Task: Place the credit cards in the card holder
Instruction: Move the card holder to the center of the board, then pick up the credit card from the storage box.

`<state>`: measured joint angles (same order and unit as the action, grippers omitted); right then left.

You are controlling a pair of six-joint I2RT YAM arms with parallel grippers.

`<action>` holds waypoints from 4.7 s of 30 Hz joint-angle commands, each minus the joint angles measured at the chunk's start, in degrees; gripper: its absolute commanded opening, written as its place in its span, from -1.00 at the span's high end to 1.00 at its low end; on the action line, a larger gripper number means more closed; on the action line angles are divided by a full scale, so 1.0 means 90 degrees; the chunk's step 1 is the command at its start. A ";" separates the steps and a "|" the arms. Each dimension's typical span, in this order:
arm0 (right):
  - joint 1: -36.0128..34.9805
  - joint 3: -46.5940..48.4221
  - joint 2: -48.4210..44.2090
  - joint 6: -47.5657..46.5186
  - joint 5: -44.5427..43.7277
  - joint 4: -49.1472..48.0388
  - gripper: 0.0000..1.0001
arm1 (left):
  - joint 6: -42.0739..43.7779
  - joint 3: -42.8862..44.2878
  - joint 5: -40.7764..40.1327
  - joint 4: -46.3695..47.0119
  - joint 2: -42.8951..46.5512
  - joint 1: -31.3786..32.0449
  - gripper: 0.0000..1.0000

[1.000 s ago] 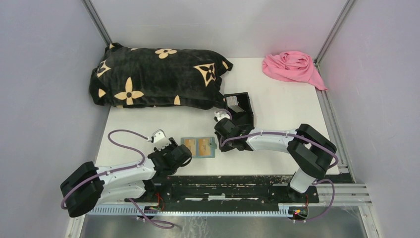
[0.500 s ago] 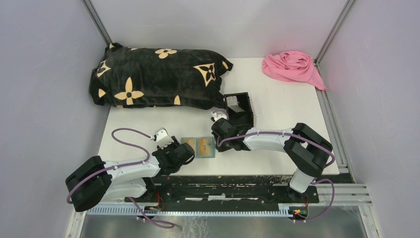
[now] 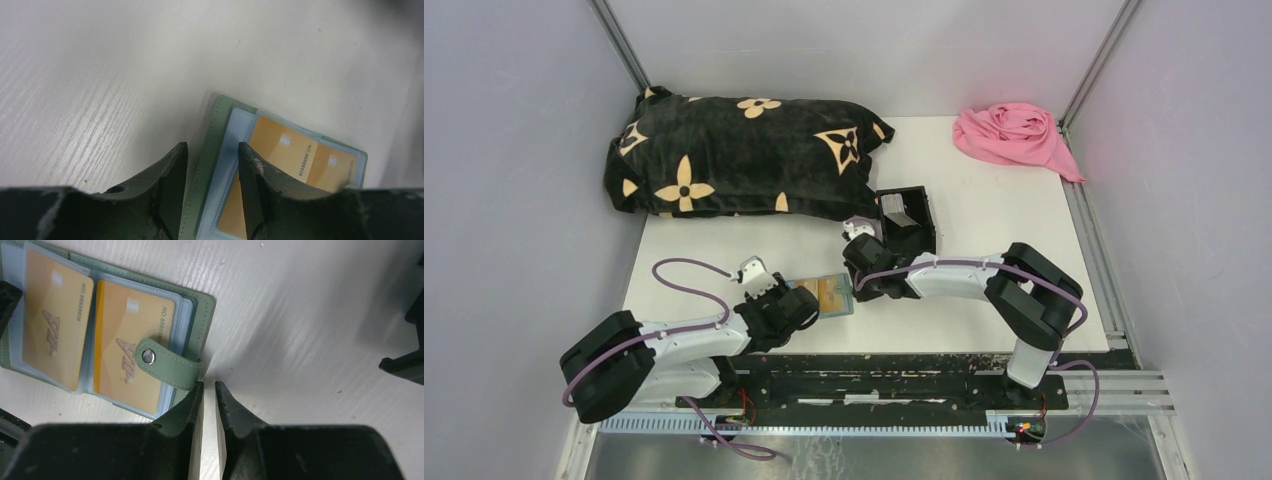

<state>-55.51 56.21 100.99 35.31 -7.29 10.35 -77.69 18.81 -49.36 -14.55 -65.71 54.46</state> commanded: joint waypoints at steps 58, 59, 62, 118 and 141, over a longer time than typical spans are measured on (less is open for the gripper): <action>0.0709 0.1744 -0.0827 -0.1208 -0.1202 0.1411 -0.17 | 0.1317 0.0638 -0.0067 -0.0529 0.1843 0.0146 -0.57; 0.0794 0.1814 -0.0830 -0.1229 -0.1202 0.1426 -0.18 | 0.1441 0.0604 -0.0026 -0.0434 0.1913 0.0141 -0.61; 0.1293 0.1957 -0.0811 -0.1269 -0.1055 0.1438 -0.23 | 0.1690 0.0496 0.0050 -0.0057 0.2042 0.0142 -0.69; 0.3718 0.2180 0.0750 -0.0282 0.1929 0.0225 -0.13 | 0.3228 0.1805 0.1520 0.2643 -0.1185 -0.0136 -0.80; 0.3654 0.2172 0.0524 -0.0212 0.2063 0.0280 0.07 | 0.3399 0.2939 0.2407 0.3212 -0.3324 -0.0395 -0.77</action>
<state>-22.02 75.94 108.49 32.91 10.33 13.76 -50.02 42.81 -28.14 11.53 -94.35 51.33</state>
